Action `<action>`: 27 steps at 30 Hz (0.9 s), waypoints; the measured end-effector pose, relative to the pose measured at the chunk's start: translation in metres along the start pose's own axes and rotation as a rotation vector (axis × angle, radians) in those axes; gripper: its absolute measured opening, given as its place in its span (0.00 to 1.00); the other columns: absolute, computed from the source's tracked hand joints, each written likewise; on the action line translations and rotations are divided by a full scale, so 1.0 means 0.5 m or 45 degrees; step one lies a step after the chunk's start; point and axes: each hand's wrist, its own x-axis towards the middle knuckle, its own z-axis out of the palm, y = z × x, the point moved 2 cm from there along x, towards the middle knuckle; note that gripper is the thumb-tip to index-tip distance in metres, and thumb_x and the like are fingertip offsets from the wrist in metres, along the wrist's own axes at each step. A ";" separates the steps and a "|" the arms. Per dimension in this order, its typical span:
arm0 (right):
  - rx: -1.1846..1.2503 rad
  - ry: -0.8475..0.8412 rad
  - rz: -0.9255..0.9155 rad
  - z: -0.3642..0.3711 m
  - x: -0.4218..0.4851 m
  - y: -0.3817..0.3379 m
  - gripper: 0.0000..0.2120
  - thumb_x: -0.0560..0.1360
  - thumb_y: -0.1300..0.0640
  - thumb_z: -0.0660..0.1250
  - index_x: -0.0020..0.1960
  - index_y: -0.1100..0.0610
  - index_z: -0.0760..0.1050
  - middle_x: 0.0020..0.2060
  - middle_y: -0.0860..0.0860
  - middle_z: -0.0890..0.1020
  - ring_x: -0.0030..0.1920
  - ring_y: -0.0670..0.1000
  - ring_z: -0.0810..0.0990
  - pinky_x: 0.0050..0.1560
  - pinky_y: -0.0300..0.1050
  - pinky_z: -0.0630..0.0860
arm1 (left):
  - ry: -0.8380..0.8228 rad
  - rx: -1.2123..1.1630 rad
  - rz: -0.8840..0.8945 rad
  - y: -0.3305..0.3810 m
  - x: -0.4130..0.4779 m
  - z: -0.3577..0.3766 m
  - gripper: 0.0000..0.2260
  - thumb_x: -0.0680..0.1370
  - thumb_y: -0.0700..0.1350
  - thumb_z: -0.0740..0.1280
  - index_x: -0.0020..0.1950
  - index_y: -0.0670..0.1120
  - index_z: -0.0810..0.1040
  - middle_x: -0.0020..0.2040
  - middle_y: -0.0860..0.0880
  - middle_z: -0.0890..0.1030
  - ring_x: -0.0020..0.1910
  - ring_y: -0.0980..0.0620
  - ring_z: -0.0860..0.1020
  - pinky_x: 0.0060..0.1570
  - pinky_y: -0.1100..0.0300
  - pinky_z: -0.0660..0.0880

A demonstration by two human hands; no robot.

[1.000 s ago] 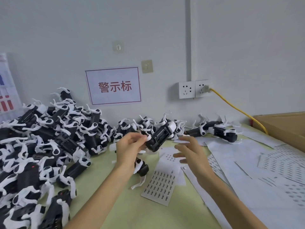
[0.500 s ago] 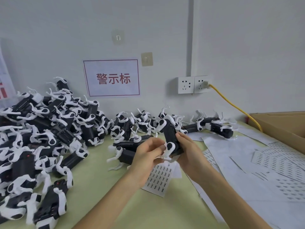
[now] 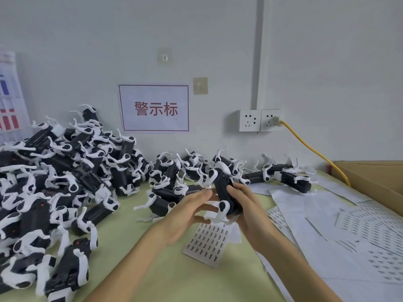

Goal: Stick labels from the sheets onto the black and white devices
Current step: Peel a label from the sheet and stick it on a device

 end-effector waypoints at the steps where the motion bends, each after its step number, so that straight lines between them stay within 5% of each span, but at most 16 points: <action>1: -0.018 -0.012 -0.024 0.002 -0.003 -0.001 0.11 0.79 0.52 0.70 0.59 0.55 0.78 0.47 0.54 0.85 0.42 0.49 0.82 0.45 0.45 0.75 | -0.038 -0.008 -0.022 0.001 -0.003 0.008 0.23 0.79 0.63 0.64 0.67 0.51 0.81 0.64 0.49 0.83 0.55 0.56 0.80 0.53 0.57 0.76; 7: -0.119 -0.195 -0.100 0.021 -0.019 -0.003 0.18 0.74 0.48 0.73 0.60 0.54 0.78 0.47 0.52 0.84 0.42 0.49 0.82 0.42 0.43 0.74 | 0.137 -0.237 -0.078 -0.008 -0.006 0.040 0.23 0.76 0.62 0.65 0.66 0.51 0.83 0.63 0.44 0.84 0.56 0.52 0.81 0.43 0.61 0.76; 12: -0.118 -0.254 -0.177 0.021 -0.020 -0.010 0.16 0.72 0.53 0.74 0.60 0.48 0.82 0.53 0.54 0.85 0.49 0.53 0.84 0.47 0.49 0.77 | 0.160 -0.315 0.029 -0.010 -0.001 0.031 0.24 0.78 0.64 0.65 0.65 0.50 0.83 0.60 0.45 0.85 0.64 0.43 0.80 0.70 0.45 0.72; 17: -0.220 -0.089 -0.194 0.015 -0.019 -0.011 0.10 0.75 0.48 0.74 0.54 0.50 0.81 0.48 0.54 0.85 0.43 0.51 0.82 0.38 0.42 0.74 | 0.165 -0.061 0.119 -0.026 -0.001 0.037 0.14 0.74 0.67 0.67 0.50 0.62 0.85 0.37 0.59 0.80 0.39 0.56 0.77 0.66 0.53 0.74; 20: -0.193 -0.047 -0.185 0.015 -0.021 -0.017 0.14 0.71 0.44 0.77 0.49 0.51 0.81 0.44 0.53 0.84 0.41 0.51 0.81 0.36 0.44 0.74 | 0.146 0.070 0.130 -0.023 -0.004 0.050 0.09 0.75 0.68 0.64 0.47 0.70 0.82 0.37 0.61 0.82 0.37 0.59 0.79 0.49 0.71 0.74; 24: -0.184 -0.033 -0.166 0.013 -0.020 -0.018 0.11 0.68 0.43 0.75 0.42 0.48 0.81 0.41 0.51 0.84 0.40 0.50 0.80 0.38 0.43 0.76 | 0.141 0.162 0.163 -0.024 -0.003 0.054 0.14 0.77 0.63 0.64 0.54 0.58 0.83 0.39 0.58 0.80 0.35 0.55 0.75 0.43 0.67 0.74; 27: -0.160 -0.042 -0.141 0.009 -0.020 -0.017 0.20 0.68 0.43 0.77 0.47 0.58 0.79 0.42 0.53 0.84 0.41 0.52 0.81 0.42 0.45 0.77 | 0.127 0.136 0.129 -0.027 -0.004 0.051 0.14 0.77 0.62 0.65 0.55 0.56 0.83 0.37 0.62 0.79 0.34 0.56 0.73 0.42 0.65 0.73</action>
